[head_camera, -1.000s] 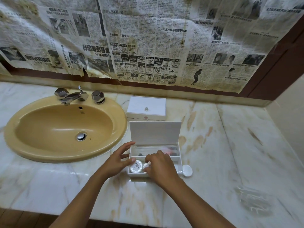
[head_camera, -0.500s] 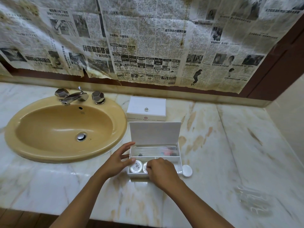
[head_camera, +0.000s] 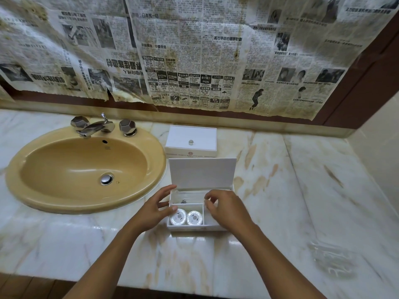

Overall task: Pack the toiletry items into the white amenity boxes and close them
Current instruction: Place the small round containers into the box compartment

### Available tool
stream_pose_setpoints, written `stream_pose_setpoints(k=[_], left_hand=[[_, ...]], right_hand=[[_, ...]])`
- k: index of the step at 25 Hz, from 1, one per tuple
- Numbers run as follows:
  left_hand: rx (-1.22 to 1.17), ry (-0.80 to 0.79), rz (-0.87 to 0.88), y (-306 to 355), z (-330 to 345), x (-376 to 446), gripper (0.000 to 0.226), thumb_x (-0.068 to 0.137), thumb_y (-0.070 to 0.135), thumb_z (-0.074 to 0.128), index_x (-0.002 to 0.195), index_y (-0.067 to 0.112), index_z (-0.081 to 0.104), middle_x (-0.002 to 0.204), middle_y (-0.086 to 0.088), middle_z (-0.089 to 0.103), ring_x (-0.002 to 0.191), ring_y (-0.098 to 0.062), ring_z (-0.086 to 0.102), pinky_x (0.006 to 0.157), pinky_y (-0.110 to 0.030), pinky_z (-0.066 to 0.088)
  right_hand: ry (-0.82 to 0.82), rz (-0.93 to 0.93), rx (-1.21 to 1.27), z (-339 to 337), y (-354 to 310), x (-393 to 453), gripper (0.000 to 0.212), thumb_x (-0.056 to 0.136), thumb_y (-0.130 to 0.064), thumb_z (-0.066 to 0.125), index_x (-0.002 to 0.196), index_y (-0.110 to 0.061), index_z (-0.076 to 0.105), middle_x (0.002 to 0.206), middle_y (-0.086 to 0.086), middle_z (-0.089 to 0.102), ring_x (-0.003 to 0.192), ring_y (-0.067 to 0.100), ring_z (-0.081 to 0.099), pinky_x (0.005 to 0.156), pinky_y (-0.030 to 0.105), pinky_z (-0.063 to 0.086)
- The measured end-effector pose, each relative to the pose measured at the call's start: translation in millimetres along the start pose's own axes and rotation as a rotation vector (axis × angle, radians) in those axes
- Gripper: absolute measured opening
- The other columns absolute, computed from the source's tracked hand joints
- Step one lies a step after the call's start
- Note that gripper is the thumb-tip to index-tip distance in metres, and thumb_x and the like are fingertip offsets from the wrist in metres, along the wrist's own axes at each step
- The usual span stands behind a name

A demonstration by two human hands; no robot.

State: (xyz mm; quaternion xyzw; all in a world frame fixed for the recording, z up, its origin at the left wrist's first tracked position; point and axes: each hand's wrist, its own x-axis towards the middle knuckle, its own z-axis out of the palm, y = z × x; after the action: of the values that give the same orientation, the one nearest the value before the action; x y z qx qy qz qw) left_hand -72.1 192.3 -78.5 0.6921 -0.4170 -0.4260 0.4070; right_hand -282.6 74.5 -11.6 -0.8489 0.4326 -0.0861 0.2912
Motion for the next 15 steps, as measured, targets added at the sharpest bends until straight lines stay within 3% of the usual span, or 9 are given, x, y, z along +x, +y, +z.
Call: stream_pose_setpoints(k=[5, 7, 10, 15], left_hand=[[-0.016, -0.013, -0.009, 2, 0, -1, 0.056, 0.089, 0.017, 0.072, 0.129, 0.051, 0.051, 0.146, 0.007, 0.046, 0.110, 0.028, 0.047, 0.087, -0.006, 0.046], [-0.021, -0.010, -0.010, 4, 1, -1, 0.056, 0.089, 0.014, 0.071, 0.132, 0.044, 0.051, 0.146, 0.004, 0.046, 0.107, 0.027, 0.049, 0.086, -0.005, 0.046], [-0.028, -0.001, -0.013, 5, 2, 0, 0.057, 0.089, 0.010, 0.070, 0.136, 0.034, 0.048, 0.144, 0.001, 0.048, 0.104, 0.027, 0.052, 0.082, -0.005, 0.047], [-0.021, 0.001, -0.017, 5, 2, -1, 0.057, 0.089, 0.011, 0.070, 0.137, 0.034, 0.048, 0.145, 0.001, 0.048, 0.104, 0.027, 0.051, 0.082, -0.005, 0.047]], right_hand=[[0.121, 0.174, -0.007, -22, 35, 5, 0.022, 0.088, -0.020, 0.057, 0.107, -0.022, 0.068, 0.102, 0.000, 0.069, 0.091, 0.020, 0.063, 0.076, 0.026, 0.047], [0.129, 0.243, -0.035, -28, 51, 5, 0.027, 0.088, -0.016, 0.055, 0.112, -0.022, 0.064, 0.107, 0.002, 0.067, 0.093, 0.023, 0.062, 0.077, 0.027, 0.046], [0.057, 0.342, -0.054, -28, 70, 4, 0.032, 0.088, -0.016, 0.059, 0.119, -0.022, 0.058, 0.114, 0.003, 0.062, 0.093, 0.022, 0.061, 0.075, 0.025, 0.044], [-0.165, 0.382, -0.115, -16, 83, -5, 0.044, 0.080, -0.020, 0.064, 0.122, -0.026, 0.057, 0.125, -0.001, 0.056, 0.107, 0.019, 0.057, 0.084, 0.026, 0.045]])
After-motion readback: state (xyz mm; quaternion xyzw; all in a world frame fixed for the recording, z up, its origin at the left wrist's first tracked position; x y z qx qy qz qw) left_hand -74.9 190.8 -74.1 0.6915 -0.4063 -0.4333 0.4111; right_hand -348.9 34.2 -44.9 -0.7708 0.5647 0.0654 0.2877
